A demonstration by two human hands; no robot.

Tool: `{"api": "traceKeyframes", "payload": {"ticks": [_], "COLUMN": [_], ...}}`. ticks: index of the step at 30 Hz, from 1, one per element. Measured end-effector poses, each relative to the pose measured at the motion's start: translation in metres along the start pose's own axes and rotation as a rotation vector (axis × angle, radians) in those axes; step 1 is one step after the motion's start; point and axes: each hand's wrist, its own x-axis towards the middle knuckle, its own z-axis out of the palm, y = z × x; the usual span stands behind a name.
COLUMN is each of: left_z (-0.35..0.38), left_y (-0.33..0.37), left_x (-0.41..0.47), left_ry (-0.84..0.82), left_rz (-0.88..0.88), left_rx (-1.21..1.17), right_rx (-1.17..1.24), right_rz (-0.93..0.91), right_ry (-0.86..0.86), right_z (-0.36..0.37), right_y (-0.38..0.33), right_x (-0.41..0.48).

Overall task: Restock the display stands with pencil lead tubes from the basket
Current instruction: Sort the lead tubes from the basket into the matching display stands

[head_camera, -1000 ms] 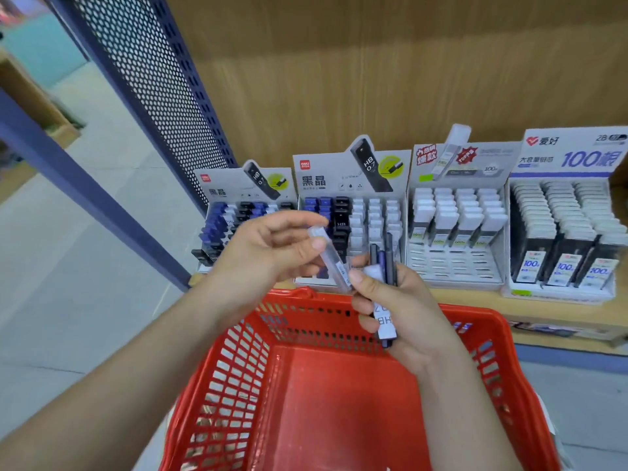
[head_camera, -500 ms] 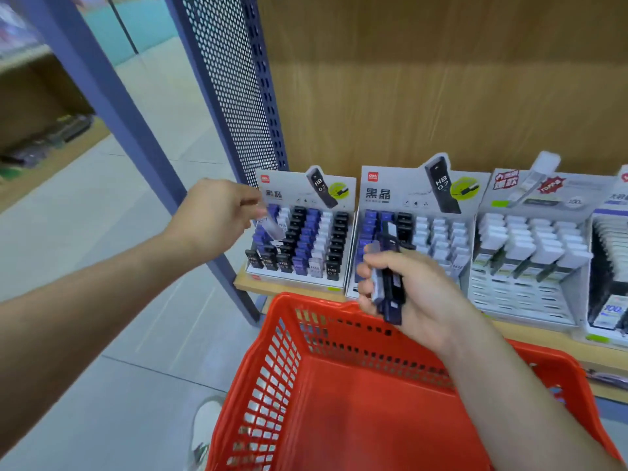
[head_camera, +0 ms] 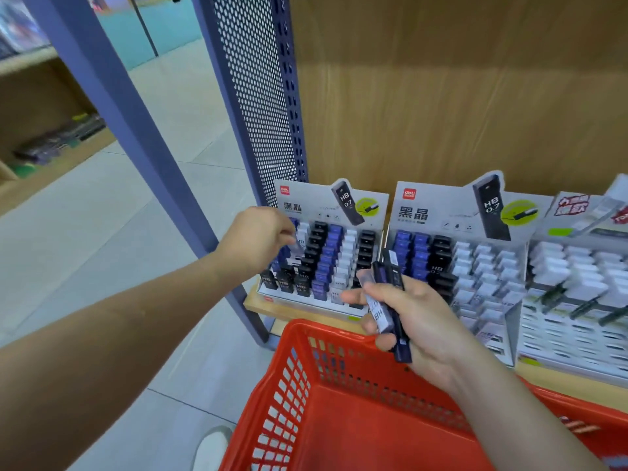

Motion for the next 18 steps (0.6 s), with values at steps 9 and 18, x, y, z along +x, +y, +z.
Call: {"api": "traceKeyframes", "payload": {"ticks": [9, 18], "left_z": [0.015, 0.032], "left_y": [0.003, 0.006], "left_x": [0.011, 0.013], "left_ry": [-0.080, 0.007], "left_rz": [0.033, -0.025], "left_rx": [0.062, 0.011], "right_rx": [0.047, 0.105], "right_rz": [0.006, -0.032], "right_ry": [-0.032, -0.056], "right_z": [-0.001, -0.003], "right_y": [0.013, 0.007], "right_x": [0.006, 0.000]}}
